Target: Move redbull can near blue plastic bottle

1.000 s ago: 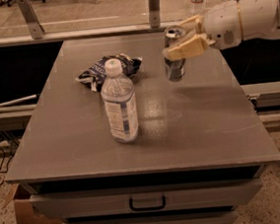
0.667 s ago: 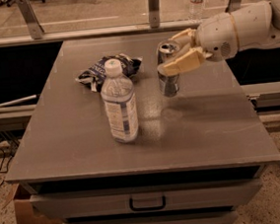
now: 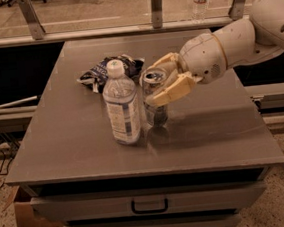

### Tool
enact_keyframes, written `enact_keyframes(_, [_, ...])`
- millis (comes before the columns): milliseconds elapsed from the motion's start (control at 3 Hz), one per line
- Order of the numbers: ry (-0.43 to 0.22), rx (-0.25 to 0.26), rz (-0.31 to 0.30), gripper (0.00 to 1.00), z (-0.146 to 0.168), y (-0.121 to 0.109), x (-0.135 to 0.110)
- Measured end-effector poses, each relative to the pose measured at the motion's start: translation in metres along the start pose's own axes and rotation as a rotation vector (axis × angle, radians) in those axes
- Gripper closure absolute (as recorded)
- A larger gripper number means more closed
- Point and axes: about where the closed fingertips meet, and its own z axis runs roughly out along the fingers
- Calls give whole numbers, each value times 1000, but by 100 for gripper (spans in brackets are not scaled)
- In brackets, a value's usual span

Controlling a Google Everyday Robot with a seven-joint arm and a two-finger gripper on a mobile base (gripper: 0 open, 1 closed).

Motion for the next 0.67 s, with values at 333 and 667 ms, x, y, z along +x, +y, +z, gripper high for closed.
enact_keyframes(333, [-9,-53,-40,100,18,16,-6])
enact_keyframes(667, [-19,-72,-61,100,29,24,-8])
